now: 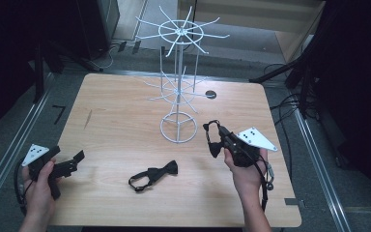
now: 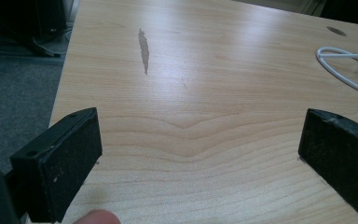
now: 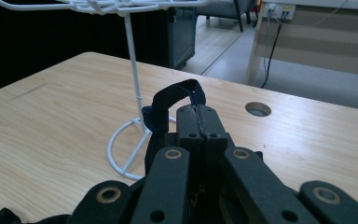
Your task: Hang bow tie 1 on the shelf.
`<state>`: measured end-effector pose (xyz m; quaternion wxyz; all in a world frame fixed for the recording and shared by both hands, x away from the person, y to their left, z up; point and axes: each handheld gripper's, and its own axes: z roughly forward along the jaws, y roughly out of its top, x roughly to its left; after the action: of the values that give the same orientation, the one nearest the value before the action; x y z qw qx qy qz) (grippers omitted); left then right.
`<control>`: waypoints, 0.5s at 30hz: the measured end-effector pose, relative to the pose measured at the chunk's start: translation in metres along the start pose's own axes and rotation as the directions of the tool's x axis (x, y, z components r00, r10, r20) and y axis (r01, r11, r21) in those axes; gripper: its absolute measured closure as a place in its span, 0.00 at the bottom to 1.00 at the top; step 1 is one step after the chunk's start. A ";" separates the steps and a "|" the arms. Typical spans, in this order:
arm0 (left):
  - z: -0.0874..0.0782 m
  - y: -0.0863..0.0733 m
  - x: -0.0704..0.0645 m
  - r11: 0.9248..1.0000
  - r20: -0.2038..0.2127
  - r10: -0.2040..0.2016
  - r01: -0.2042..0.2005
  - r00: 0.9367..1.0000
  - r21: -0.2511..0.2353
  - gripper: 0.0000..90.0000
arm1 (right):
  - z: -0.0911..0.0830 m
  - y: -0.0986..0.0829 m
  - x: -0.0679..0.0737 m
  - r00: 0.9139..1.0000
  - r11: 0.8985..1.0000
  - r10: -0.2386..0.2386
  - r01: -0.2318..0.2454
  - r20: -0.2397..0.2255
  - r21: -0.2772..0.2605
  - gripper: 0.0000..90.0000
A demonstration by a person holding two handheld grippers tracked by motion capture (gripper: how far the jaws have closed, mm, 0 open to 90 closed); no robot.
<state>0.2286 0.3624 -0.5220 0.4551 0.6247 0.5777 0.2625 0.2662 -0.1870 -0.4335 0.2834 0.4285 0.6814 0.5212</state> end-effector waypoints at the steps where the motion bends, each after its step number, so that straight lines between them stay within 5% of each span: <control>1: 0.000 0.000 0.000 1.000 0.001 0.001 -0.001 1.000 0.001 0.00 | 0.000 0.001 0.001 1.000 1.000 -0.002 0.002 -0.004 -0.002 1.00; 15: 0.000 0.000 0.000 1.000 0.001 0.004 -0.004 1.000 0.003 0.00 | -0.001 0.011 0.014 0.997 1.000 -0.023 0.022 -0.079 -0.019 1.00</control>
<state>0.2285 0.3623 -0.5219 0.4536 0.6267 0.5767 0.2622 0.2616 -0.1740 -0.4220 0.2658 0.3974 0.6922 0.5406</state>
